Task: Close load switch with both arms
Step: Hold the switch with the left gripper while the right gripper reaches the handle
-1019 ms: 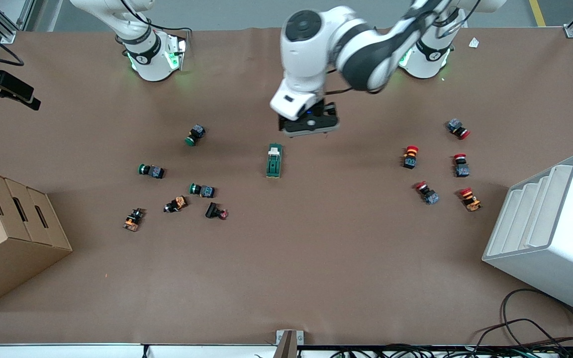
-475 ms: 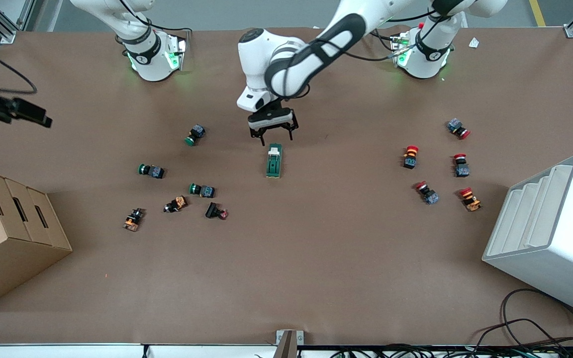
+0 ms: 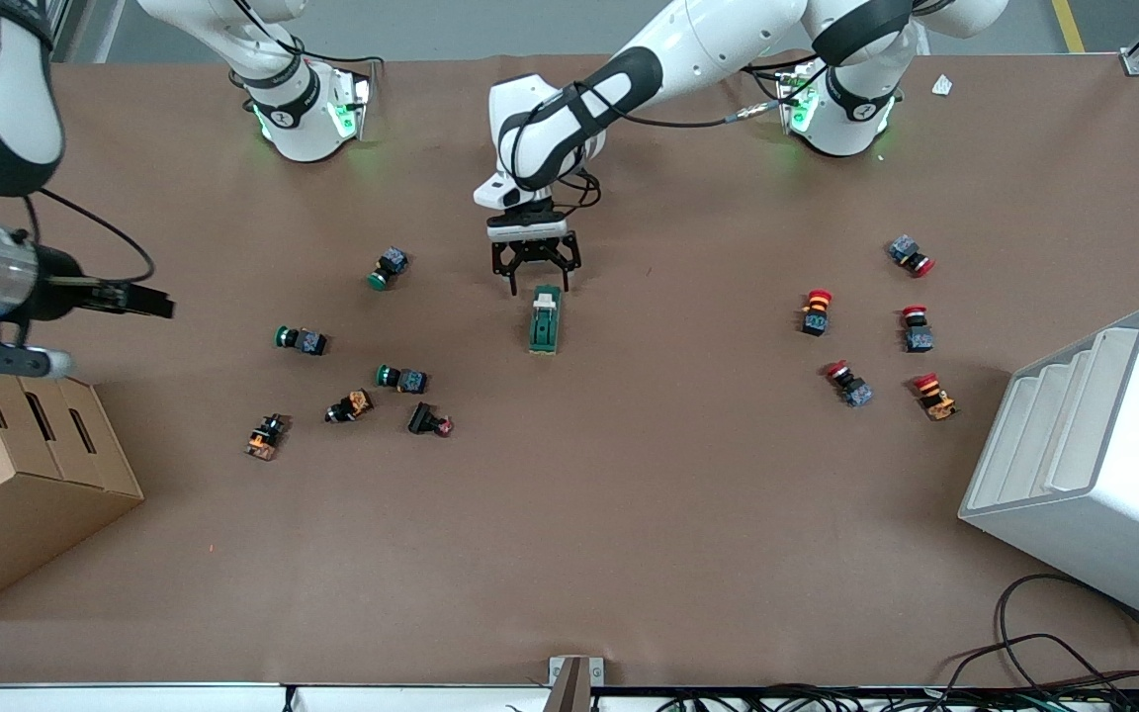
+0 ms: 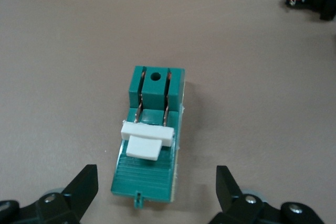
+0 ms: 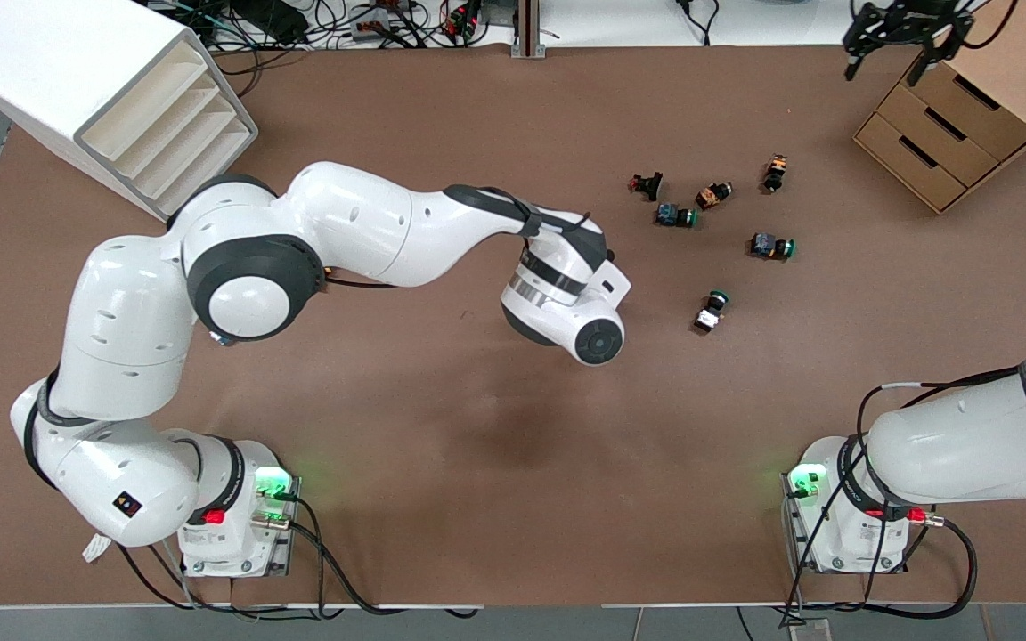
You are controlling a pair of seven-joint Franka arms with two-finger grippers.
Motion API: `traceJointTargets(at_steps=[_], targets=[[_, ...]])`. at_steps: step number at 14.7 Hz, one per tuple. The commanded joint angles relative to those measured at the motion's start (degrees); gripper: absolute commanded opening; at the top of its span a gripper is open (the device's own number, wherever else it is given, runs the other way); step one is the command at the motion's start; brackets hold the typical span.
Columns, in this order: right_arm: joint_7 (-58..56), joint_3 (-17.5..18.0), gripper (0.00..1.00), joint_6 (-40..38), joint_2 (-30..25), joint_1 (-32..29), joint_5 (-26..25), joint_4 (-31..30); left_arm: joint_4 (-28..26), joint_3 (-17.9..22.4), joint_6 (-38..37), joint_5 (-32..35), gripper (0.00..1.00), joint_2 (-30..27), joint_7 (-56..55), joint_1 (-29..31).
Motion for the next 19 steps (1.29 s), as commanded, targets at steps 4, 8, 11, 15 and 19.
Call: traceJointTargets(at_steps=[4,8,11,15,19], targets=[[23.79,0.09,1.0,6.2,2.54,7.73,10.46,-6.01,-3.53,0.55,-0.47,13.49,0.99,0.39,-7.96,0.22],[29.89,0.09,1.0,15.61,2.55,13.71,18.35,-13.31,-6.69,1.17,-2.39,20.96,0.99,0.65,-15.69,-0.05],[33.31,0.09,1.0,27.98,2.63,19.23,21.9,-20.43,-6.87,1.25,-3.8,22.21,0.99,1.88,-17.47,-0.84],[38.15,0.09,1.0,39.43,8.77,26.63,26.8,-22.3,-6.87,2.39,-5.04,22.3,0.99,3.03,-19.4,-2.59],[37.89,0.18,1.0,48.66,14.49,31.64,31.3,-22.21,-6.78,4.15,-5.04,22.3,0.99,3.56,-20.28,-4.79]])
